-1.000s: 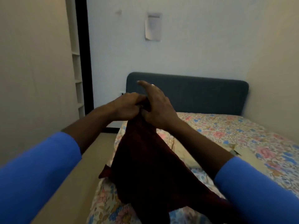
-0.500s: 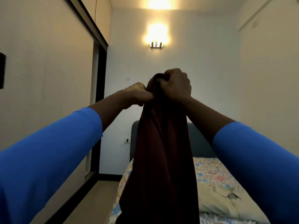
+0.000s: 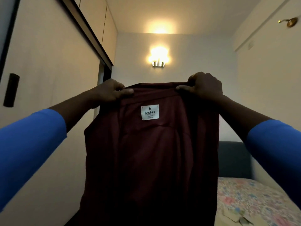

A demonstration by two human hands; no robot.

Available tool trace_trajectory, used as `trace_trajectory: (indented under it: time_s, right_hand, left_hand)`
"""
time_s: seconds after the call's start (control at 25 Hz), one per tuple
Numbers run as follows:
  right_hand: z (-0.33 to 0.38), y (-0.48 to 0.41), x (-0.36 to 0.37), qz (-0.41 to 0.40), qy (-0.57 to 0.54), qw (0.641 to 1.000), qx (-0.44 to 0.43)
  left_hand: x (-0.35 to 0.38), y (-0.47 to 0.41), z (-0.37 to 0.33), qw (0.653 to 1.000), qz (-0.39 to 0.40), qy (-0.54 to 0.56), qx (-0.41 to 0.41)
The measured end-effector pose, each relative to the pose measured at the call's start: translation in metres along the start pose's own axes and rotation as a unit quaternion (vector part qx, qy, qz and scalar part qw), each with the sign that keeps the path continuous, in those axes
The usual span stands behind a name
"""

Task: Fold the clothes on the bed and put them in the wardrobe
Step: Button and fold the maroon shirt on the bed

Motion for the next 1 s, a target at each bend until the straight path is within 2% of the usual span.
trace_trajectory:
  time_s: [0.08, 0.12, 0.2, 0.24, 0.32, 0.36, 0.4, 0.48, 0.52, 0.6, 0.64, 0.68, 0.72, 0.8, 0.88, 0.92, 1.0]
  right_hand:
    - [-0.011, 0.002, 0.018, 0.026, -0.012, 1.0, 0.005]
    - [-0.017, 0.005, 0.033, 0.051, -0.017, 0.999, 0.004]
    - [-0.039, 0.018, 0.062, 0.142, -0.032, 0.989, -0.005]
    - [-0.052, 0.032, 0.08, 0.224, -0.051, 0.973, 0.003]
    - [-0.088, 0.075, 0.118, 0.411, -0.072, 0.907, 0.062]
    - [-0.106, 0.101, 0.142, 0.476, -0.074, 0.871, 0.091]
    - [-0.124, 0.128, 0.169, 0.508, -0.079, 0.85, 0.115]
    - [-0.151, 0.181, 0.225, 0.494, -0.109, 0.844, 0.177]
    - [-0.154, 0.202, 0.248, 0.443, -0.14, 0.859, 0.216]
    - [-0.155, 0.223, 0.295, 0.278, -0.216, 0.885, 0.304]
    - [-0.146, 0.231, 0.309, 0.202, -0.269, 0.873, 0.354]
    - [-0.134, 0.244, 0.323, 0.153, -0.325, 0.842, 0.403]
    - [-0.12, 0.261, 0.337, 0.135, -0.368, 0.805, 0.446]
    - [-0.095, 0.332, 0.367, 0.193, -0.365, 0.754, 0.51]
    - [-0.067, 0.427, 0.372, 0.307, -0.343, 0.701, 0.544]
    - [-0.054, 0.463, 0.373, 0.36, -0.332, 0.683, 0.542]
    - [-0.044, 0.508, 0.38, 0.43, -0.294, 0.67, 0.529]
  left_hand:
    - [0.017, 0.009, 0.014, 0.986, 0.066, 0.129, -0.085]
    - [0.031, 0.017, 0.028, 0.969, 0.123, 0.162, -0.137]
    - [0.057, 0.038, 0.059, 0.923, 0.265, 0.164, -0.224]
    - [0.07, 0.051, 0.078, 0.897, 0.323, 0.156, -0.259]
    - [0.088, 0.071, 0.125, 0.867, 0.364, 0.146, -0.307]
    - [0.1, 0.082, 0.152, 0.854, 0.373, 0.143, -0.332]
    - [0.116, 0.091, 0.181, 0.843, 0.379, 0.135, -0.357]
    - [0.151, 0.102, 0.233, 0.841, 0.348, 0.106, -0.399]
    - [0.17, 0.102, 0.252, 0.859, 0.289, 0.099, -0.411]
    - [0.214, 0.088, 0.285, 0.914, 0.072, 0.11, -0.385]
    - [0.233, 0.085, 0.289, 0.931, -0.052, 0.106, -0.344]
    - [0.255, 0.089, 0.285, 0.94, -0.134, 0.103, -0.298]
    - [0.281, 0.099, 0.277, 0.945, -0.17, 0.109, -0.258]
    - [0.343, 0.14, 0.268, 0.958, -0.133, 0.139, -0.214]
    - [0.399, 0.21, 0.264, 0.958, -0.054, 0.165, -0.228]
    - [0.423, 0.244, 0.267, 0.956, -0.017, 0.162, -0.244]
    - [0.461, 0.297, 0.276, 0.946, 0.053, 0.157, -0.279]
Point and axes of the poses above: each hand's wrist, its own y-axis away from the middle knuckle, its own x-axis out of the palm, z = x × y, the point moved 4 cm from there along -y, towards the middle knuckle, and after that the axes turned 10 degrees about y, right-handed, at the moved point
